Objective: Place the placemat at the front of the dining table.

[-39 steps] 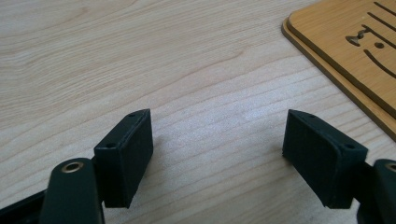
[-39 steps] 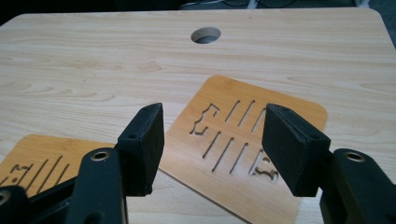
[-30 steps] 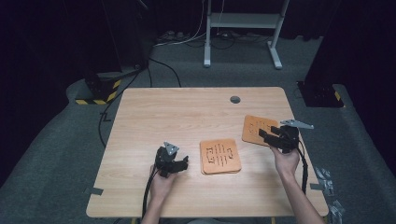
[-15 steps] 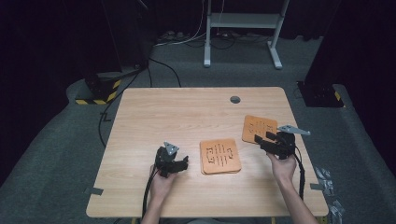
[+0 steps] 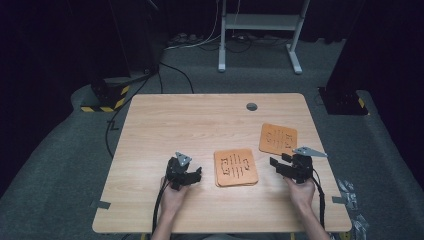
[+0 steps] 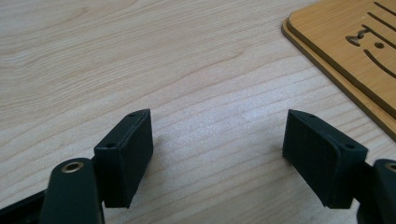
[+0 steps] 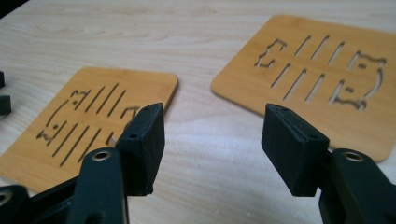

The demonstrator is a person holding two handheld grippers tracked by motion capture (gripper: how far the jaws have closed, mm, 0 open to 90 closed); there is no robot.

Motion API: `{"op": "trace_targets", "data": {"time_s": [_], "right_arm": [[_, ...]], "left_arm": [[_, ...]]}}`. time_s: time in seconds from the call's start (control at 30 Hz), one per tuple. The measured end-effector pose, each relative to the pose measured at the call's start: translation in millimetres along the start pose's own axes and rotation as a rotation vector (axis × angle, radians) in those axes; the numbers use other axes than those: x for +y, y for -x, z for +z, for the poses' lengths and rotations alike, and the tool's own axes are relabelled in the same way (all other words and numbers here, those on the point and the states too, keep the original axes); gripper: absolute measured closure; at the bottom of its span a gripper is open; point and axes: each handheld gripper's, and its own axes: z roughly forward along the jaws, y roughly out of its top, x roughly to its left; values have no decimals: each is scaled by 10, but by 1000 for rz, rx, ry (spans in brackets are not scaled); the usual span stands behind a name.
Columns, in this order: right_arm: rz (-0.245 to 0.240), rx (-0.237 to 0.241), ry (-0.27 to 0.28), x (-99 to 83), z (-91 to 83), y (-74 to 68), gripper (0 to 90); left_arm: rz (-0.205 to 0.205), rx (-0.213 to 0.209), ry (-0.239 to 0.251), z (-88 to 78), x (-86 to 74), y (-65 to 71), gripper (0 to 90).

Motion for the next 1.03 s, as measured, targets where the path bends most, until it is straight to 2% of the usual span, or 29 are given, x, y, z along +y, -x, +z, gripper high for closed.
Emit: {"op": "trace_targets", "data": {"time_s": [0.3, 0.47, 0.53, 0.7, 0.73, 0.77, 0.87, 1.03], "right_arm": [[0, -2, -16, -146, -31, 6, 396], [-27, -24, -42, -257, -3, -21, 403], [-62, -45, -44, -290, 14, -28, 404], [-91, -74, -92, -357, 97, -59, 396], [-128, -86, -111, -350, 113, -75, 389], [-128, -86, -111, -350, 113, -75, 389], [-190, -114, -130, -348, 136, -119, 373], [-187, -107, -133, -342, 141, -109, 354]], "left_arm": [[-3, 1, 1, 1, 0, 2, 244], [1, 0, 0, 0, 0, 0, 244], [-2, 1, 0, 0, 0, 1, 244], [1, 0, -1, -1, 0, 0, 244], [3, 1, -2, -2, 1, -2, 244], [-1, 2, -2, -2, 0, 1, 244], [-2, 2, -1, -1, 0, 2, 244], [2, 1, -3, -2, 1, -1, 243]]}}
